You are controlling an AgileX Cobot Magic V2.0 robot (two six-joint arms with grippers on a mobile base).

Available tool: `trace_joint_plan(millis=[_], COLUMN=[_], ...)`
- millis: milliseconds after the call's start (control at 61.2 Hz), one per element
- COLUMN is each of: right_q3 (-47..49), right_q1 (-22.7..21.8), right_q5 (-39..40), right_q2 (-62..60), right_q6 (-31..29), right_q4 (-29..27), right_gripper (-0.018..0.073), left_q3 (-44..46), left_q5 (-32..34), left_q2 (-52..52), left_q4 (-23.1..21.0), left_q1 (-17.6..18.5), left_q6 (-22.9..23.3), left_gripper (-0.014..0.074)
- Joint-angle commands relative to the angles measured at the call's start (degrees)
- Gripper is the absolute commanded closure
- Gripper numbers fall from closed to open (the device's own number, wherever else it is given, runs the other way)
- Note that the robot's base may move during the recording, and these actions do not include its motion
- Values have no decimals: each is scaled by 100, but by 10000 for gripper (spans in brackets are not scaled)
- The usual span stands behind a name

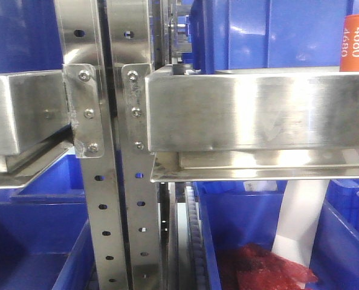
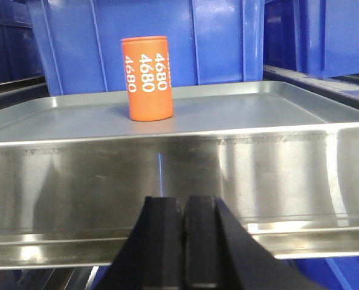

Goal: Grab orange capacitor from left shelf to right conveyor

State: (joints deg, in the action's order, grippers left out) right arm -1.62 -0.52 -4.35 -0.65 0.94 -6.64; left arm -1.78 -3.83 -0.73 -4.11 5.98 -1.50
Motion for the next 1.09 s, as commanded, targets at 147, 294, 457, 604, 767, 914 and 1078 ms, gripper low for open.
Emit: trace_joint_plan(millis=[147,294,457,604,767,914,1078], right_q3=[22,22,22,22,22,22,22], right_q1=[3,3,3,3,3,3,3], right_q5=[495,495,495,495,549,643,1059], right_q2=[-77,-77,-77,-77,-77,-77,-77], right_q6=[-4,-4,-4,-4,-4,-4,-4], right_q4=[-10,-10,-10,-10,-10,-10,-10], right_gripper=[504,504,504,504,504,504,504], left_q3=[17,17,17,17,17,17,17], left_q5=[519,519,519,519,519,519,519], left_q2=[-68,-68,-68,-68,-68,-68,-68], left_q4=[-13,-13,-13,-13,-13,-13,-13], left_q1=[35,35,35,35,35,35,35], left_q6=[10,10,10,10,10,10,10], left_gripper=[723,723,723,723,723,723,723])
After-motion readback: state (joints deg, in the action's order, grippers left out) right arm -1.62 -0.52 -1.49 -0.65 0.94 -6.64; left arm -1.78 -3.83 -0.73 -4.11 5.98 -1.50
